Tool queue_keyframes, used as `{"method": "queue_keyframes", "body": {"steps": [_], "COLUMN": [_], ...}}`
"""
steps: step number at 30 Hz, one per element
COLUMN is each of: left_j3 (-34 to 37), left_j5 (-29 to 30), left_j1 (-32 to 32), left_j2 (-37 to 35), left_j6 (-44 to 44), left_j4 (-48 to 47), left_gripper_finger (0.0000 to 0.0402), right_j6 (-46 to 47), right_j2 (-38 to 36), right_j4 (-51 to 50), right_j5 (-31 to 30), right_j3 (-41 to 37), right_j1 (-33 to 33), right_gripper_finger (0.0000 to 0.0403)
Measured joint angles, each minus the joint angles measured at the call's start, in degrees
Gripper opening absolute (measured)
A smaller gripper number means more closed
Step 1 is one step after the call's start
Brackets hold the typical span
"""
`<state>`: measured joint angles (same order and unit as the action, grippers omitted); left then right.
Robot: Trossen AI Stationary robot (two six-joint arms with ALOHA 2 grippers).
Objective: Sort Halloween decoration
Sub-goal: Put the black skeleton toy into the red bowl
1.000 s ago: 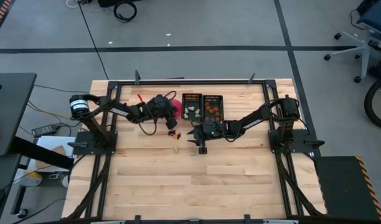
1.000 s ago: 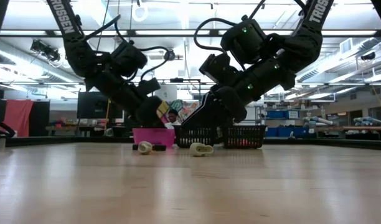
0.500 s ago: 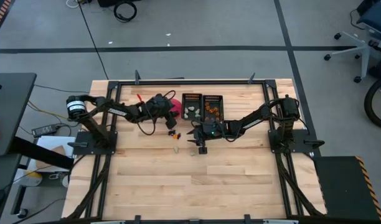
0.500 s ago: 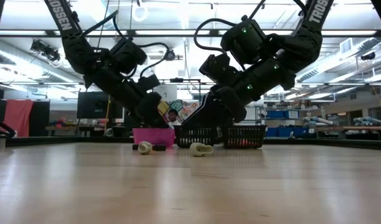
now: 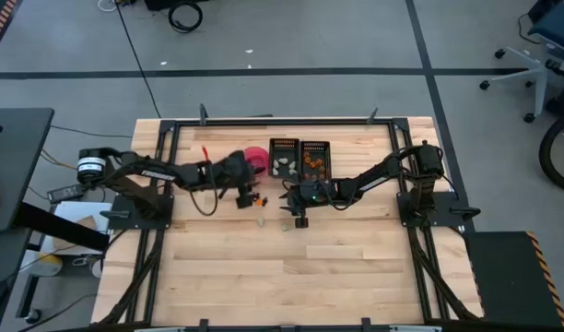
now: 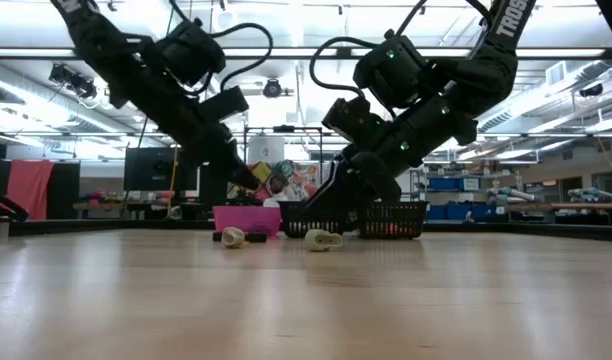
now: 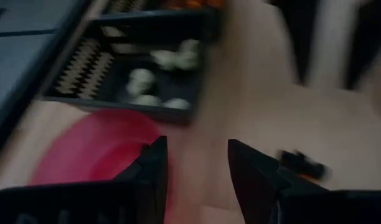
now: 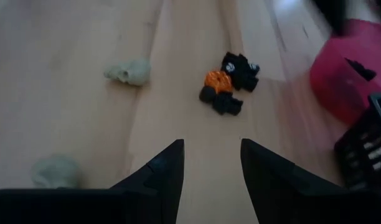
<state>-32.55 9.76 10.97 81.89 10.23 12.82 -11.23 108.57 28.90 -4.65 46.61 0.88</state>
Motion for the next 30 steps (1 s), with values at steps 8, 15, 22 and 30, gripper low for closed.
{"method": "queue_keyframes", "body": {"steps": [8, 15, 22, 30], "left_j3": [4.7, 11.6, 16.1, 16.1], "left_j5": [0.0, 0.0, 0.0, 0.0], "left_j1": [-5.7, -5.0, -5.0, -5.4], "left_j2": [0.6, 0.6, 0.6, 4.5], "left_j6": [-4.5, -9.7, -12.1, -13.0], "left_j4": [2.1, 13.6, 21.5, 24.3], "left_gripper_finger": [0.0137, 0.0137, 0.0137, 0.0137], "right_j6": [-0.9, -0.9, -0.9, -0.8], "right_j2": [0.0, 0.0, 0.0, 0.0], "right_j4": [-0.1, 0.1, 1.1, 1.3], "right_j5": [-0.3, -0.3, -0.3, -0.2], "right_j3": [0.0, 0.0, 0.0, 0.0], "right_j1": [0.0, 0.0, 0.0, 0.0], "right_gripper_finger": [0.0162, 0.0162, 0.0162, 0.0162]}}
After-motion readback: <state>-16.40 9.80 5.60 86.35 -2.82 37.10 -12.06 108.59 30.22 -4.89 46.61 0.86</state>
